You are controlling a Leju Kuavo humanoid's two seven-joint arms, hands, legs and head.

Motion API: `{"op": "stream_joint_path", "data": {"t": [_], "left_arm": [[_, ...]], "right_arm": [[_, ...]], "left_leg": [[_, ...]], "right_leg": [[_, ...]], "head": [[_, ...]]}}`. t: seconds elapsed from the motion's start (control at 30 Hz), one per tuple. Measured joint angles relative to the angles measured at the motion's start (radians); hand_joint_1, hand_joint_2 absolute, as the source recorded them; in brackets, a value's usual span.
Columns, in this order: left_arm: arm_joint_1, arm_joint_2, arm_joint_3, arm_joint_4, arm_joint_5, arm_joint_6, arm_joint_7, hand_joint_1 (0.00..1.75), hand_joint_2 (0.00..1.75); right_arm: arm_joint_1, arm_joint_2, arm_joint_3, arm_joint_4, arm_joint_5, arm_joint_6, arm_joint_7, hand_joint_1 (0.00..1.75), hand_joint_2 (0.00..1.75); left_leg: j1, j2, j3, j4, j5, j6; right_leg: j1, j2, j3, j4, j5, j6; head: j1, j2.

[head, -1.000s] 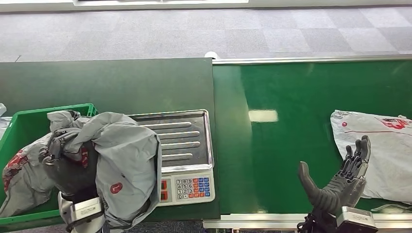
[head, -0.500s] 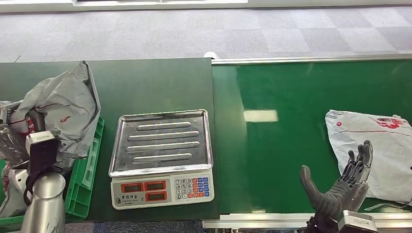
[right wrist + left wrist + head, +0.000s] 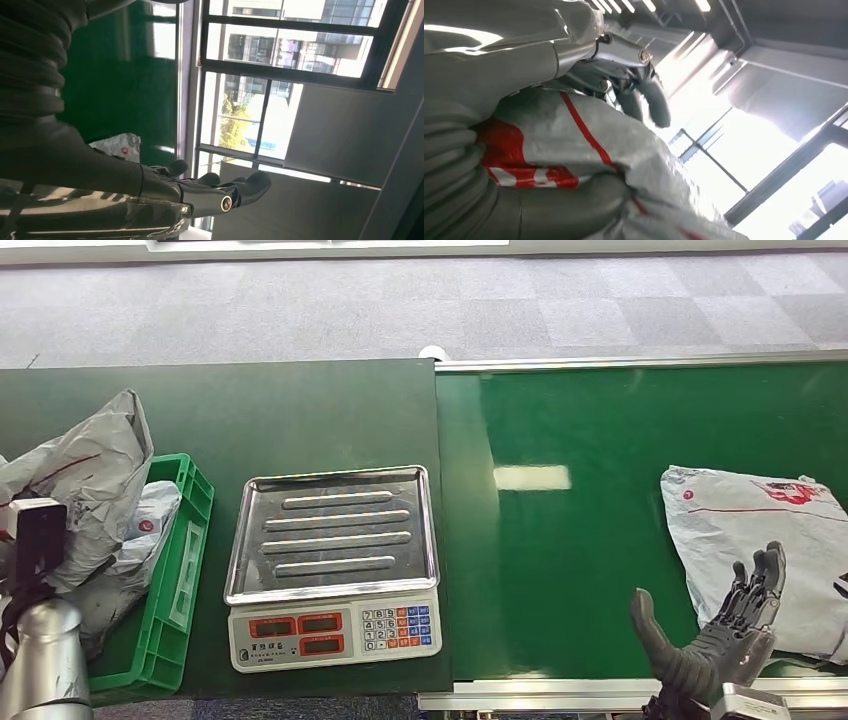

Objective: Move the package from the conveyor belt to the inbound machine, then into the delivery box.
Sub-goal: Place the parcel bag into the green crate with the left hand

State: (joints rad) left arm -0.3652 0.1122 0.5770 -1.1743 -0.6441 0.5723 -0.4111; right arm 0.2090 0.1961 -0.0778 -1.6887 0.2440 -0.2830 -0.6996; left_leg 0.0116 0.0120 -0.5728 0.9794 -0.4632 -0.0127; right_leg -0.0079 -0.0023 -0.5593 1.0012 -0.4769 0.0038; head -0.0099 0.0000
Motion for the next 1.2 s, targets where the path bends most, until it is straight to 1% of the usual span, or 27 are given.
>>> {"op": "stream_joint_path", "data": {"t": [0.13,0.4,0.57,0.67,0.77,0.83,0.9,1.0,1.07,1.13,1.2], "left_arm": [[0.002,-0.016,0.011,-0.002,0.045,-0.043,-0.032,0.00,1.75],[0.017,-0.055,0.028,-0.062,0.154,-0.077,-0.123,0.00,1.75],[0.032,-0.071,0.035,-0.095,0.180,-0.090,-0.144,0.00,1.75],[0.059,-0.090,0.037,-0.140,0.258,-0.125,-0.203,0.00,1.75],[0.114,-0.130,0.022,-0.247,0.356,-0.138,-0.272,0.00,1.75],[0.166,-0.158,-0.023,-0.353,0.407,-0.116,-0.283,0.00,1.75],[0.225,-0.180,-0.101,-0.470,0.433,-0.076,-0.285,0.00,1.75],[0.320,-0.191,-0.256,-0.629,0.414,0.047,-0.285,0.00,1.75],[0.376,-0.192,-0.359,-0.703,0.419,0.095,-0.285,0.00,1.75],[0.418,-0.195,-0.417,-0.741,0.451,0.086,-0.285,0.00,1.75],[0.447,-0.203,-0.431,-0.754,0.496,0.019,-0.285,0.00,1.75]], "right_arm": [[0.000,0.002,-0.010,0.000,0.002,0.002,0.000,0.00,1.75],[0.001,0.009,-0.029,0.000,0.001,0.011,0.000,0.00,1.75],[0.001,0.011,-0.036,0.000,0.001,0.013,0.000,0.00,1.75],[0.003,0.012,-0.039,0.000,-0.001,0.014,0.000,0.00,1.75],[0.010,0.012,-0.040,0.000,-0.006,0.012,0.000,0.00,1.75],[0.017,0.013,-0.041,-0.003,-0.007,0.010,0.000,0.00,1.75],[0.027,0.015,-0.044,-0.008,-0.007,0.011,0.000,0.00,1.75],[0.042,0.020,-0.053,-0.015,-0.001,0.022,0.000,0.00,1.75],[0.051,0.023,-0.058,-0.019,0.006,0.033,0.000,0.00,1.75],[0.056,0.025,-0.060,-0.023,0.012,0.044,0.000,0.00,1.75],[0.061,0.027,-0.062,-0.025,0.019,0.053,0.000,0.00,1.75]], "left_leg": [[0.000,-0.001,0.000,0.000,0.000,0.000],[0.000,0.000,0.000,0.000,0.000,0.000],[0.000,0.000,0.000,0.000,0.000,0.000],[0.000,0.000,0.000,0.000,0.000,0.000],[0.000,0.000,0.000,0.000,0.000,0.000],[0.000,0.000,0.000,0.000,-0.001,0.000],[0.000,0.000,0.000,0.000,-0.002,0.000],[-0.001,0.000,0.000,0.000,-0.003,0.001],[-0.001,0.000,0.000,0.000,-0.004,0.001],[-0.001,0.000,0.000,0.000,-0.004,0.001],[-0.001,0.000,0.001,0.000,-0.004,0.001]], "right_leg": [[0.000,0.000,0.000,0.000,0.000,0.000],[0.000,0.000,0.000,0.000,0.000,0.000],[0.000,0.000,0.000,0.000,0.000,0.000],[0.000,0.000,0.000,0.000,0.000,0.000],[0.000,0.000,0.000,0.000,0.000,0.000],[0.000,0.000,-0.001,0.000,0.000,0.000],[-0.001,0.000,-0.001,0.000,-0.001,0.001],[-0.001,0.000,0.000,-0.001,-0.001,0.001],[-0.001,0.000,0.000,-0.001,-0.001,0.001],[-0.001,0.000,0.000,-0.001,-0.001,0.002],[-0.001,0.000,0.001,-0.001,-0.002,0.001]], "head": [[0.000,0.000],[0.000,0.000],[0.000,0.000],[0.000,0.000],[0.000,0.000],[0.000,0.000],[0.000,0.000],[0.000,0.000],[0.000,0.000],[0.000,0.000],[0.000,0.000]]}}
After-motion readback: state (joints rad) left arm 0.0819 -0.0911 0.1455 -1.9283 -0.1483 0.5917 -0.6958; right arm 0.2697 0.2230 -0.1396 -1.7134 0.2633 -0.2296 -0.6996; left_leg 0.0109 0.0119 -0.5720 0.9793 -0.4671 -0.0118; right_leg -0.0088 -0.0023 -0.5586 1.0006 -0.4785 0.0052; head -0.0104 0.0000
